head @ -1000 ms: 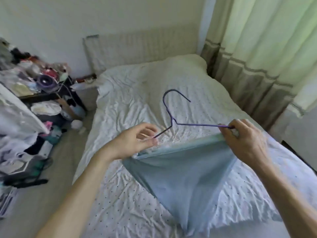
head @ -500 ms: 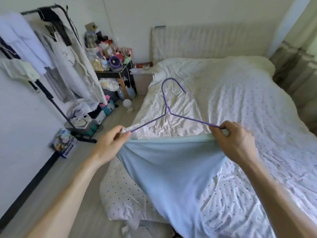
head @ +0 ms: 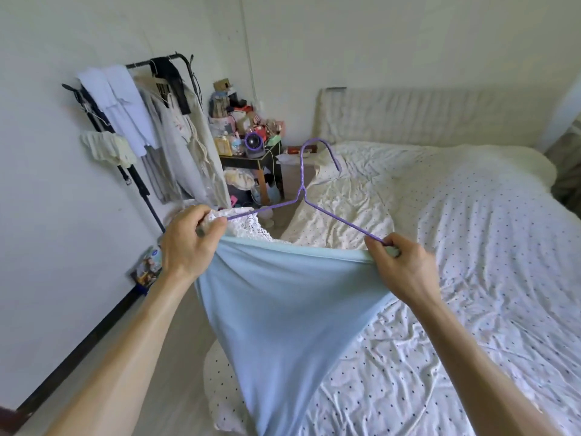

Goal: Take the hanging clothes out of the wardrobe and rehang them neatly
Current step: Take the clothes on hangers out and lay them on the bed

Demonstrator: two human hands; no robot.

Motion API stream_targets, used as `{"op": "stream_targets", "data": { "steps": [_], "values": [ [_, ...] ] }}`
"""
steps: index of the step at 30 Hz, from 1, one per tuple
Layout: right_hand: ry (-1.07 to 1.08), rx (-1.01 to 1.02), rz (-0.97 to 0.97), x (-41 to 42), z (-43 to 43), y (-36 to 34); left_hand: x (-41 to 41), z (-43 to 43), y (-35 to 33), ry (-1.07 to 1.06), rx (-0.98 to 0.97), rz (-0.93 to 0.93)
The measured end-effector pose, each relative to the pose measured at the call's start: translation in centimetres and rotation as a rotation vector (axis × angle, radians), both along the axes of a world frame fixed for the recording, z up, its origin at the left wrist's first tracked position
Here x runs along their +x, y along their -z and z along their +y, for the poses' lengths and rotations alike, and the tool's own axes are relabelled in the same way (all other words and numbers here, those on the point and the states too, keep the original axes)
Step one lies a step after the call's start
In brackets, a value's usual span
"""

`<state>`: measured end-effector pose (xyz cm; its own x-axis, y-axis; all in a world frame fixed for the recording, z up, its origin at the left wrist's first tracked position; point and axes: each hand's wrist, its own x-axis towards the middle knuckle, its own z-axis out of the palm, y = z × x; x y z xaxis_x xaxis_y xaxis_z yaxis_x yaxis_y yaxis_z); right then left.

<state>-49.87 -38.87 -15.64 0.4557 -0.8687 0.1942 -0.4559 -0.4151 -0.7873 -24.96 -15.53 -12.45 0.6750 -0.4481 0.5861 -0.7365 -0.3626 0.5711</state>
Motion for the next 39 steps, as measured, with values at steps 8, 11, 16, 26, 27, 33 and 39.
{"op": "stream_targets", "data": {
  "steps": [8, 11, 16, 26, 27, 33, 39],
  "values": [
    [0.058, 0.017, -0.006, 6.3, -3.1, -0.5, 6.4, -3.7, 0.8, 0.053, -0.045, -0.014],
    [0.109, 0.017, 0.013, 9.6, -5.8, -0.8, 10.2, -6.8, 1.3, 0.067, -0.043, -0.001],
    [0.163, 0.031, 0.051, 16.9, -11.7, -0.4, 19.3, -14.0, 3.4, 0.124, 0.020, 0.036],
    [0.202, 0.203, 0.433, 29.0, -22.6, 12.9, 32.2, -28.2, 16.9, 0.211, 0.380, 0.330],
    [0.204, 0.224, 0.489, 29.5, -23.1, 14.6, 32.9, -29.2, 18.9, 0.218, 0.421, 0.342],
    [0.265, 0.309, 0.816, 30.4, -24.4, 25.4, 34.7, -33.4, 31.9, 0.324, 0.577, 0.369],
    [0.294, 0.405, 0.837, 31.8, -26.7, 32.8, 36.5, -36.4, 41.4, 0.306, 0.680, 0.364]
  ]
}}
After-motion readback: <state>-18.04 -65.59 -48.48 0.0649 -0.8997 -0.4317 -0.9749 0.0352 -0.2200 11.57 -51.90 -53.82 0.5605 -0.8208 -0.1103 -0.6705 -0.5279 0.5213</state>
